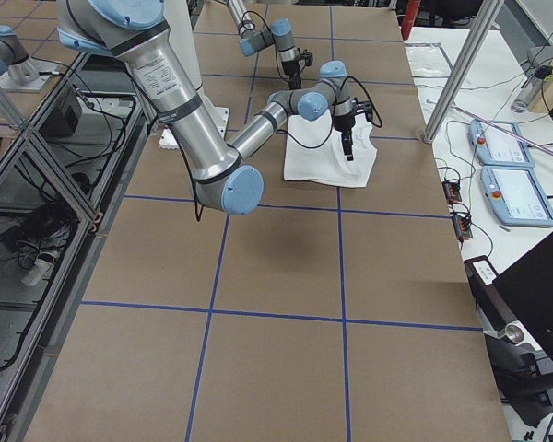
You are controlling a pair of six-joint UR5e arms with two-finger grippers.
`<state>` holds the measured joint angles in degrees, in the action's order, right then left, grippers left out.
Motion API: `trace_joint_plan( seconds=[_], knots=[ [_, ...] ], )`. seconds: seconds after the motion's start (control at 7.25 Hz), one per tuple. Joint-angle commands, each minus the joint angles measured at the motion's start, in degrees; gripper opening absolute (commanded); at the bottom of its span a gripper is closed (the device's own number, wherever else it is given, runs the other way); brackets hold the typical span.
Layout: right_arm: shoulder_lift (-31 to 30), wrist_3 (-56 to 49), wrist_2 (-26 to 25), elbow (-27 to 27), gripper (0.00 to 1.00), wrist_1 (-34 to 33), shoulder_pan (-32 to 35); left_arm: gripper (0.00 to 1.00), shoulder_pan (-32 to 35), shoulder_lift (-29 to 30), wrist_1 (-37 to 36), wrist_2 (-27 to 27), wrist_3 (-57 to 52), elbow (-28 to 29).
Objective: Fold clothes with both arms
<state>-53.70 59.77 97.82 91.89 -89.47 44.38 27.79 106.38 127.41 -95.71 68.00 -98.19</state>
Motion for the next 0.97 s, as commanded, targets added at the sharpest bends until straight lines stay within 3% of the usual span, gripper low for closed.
trace_joint_plan(
  seconds=[0.0,0.14,0.28,0.55,0.83],
  knots=[
    [0.0,0.0,0.0,0.0,1.0,0.0,0.0,0.34,-0.3,0.1,0.2,0.1,1.1,0.4],
    [0.0,0.0,0.0,0.0,1.0,0.0,0.0,0.08,-0.3,0.1,0.4,0.1,1.4,0.1],
    [0.0,0.0,0.0,0.0,1.0,0.0,0.0,0.0,-0.2,0.1,0.4,0.1,2.2,-0.2],
    [0.0,0.4,-0.1,0.1,1.0,0.0,-0.1,0.0,0.9,-0.8,0.3,-0.1,1.3,-0.6],
    [0.0,0.5,-0.1,0.1,1.0,0.0,-0.1,0.0,8.8,-2.9,-0.1,0.1,-12.8,1.3]
  ],
)
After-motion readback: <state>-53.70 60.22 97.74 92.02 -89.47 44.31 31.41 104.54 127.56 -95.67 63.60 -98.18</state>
